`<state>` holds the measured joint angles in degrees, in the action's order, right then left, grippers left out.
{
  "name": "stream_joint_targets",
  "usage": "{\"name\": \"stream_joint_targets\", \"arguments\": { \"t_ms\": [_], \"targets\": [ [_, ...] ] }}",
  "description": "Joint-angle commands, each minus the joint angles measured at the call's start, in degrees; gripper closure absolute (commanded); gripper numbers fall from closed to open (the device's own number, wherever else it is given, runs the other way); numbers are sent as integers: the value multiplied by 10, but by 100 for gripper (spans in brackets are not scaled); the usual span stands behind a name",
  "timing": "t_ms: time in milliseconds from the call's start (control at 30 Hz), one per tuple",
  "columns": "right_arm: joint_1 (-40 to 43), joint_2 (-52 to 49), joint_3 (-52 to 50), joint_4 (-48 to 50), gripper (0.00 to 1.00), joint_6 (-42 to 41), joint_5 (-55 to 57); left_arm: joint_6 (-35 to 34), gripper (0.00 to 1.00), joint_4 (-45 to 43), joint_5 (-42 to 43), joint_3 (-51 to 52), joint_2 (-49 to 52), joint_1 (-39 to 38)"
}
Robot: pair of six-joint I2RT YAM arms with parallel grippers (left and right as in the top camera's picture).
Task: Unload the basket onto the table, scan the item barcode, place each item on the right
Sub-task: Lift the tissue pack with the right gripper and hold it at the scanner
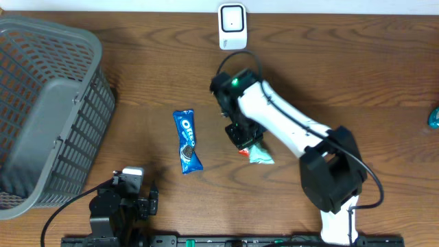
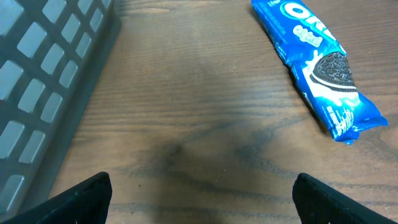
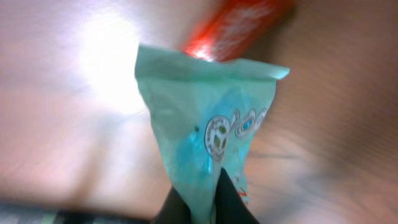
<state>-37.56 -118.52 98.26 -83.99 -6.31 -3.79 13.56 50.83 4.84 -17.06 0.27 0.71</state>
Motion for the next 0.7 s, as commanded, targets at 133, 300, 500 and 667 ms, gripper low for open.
{"name": "stream_joint_targets", "arguments": {
  "t_ms": [133,300,500,667],
  "targets": [
    [81,12,15,-73,99,327,-462,5,7,2,5,1,0,2],
    [118,12,-45,-39,99,417,-610,5,7,2,5,1,0,2],
    [148,12,-149,8,99,553,-724,5,7,1,5,1,0,2],
    [156,12,-204,9,99,634,-782,6,7,2,5,1,0,2]
  ]
}}
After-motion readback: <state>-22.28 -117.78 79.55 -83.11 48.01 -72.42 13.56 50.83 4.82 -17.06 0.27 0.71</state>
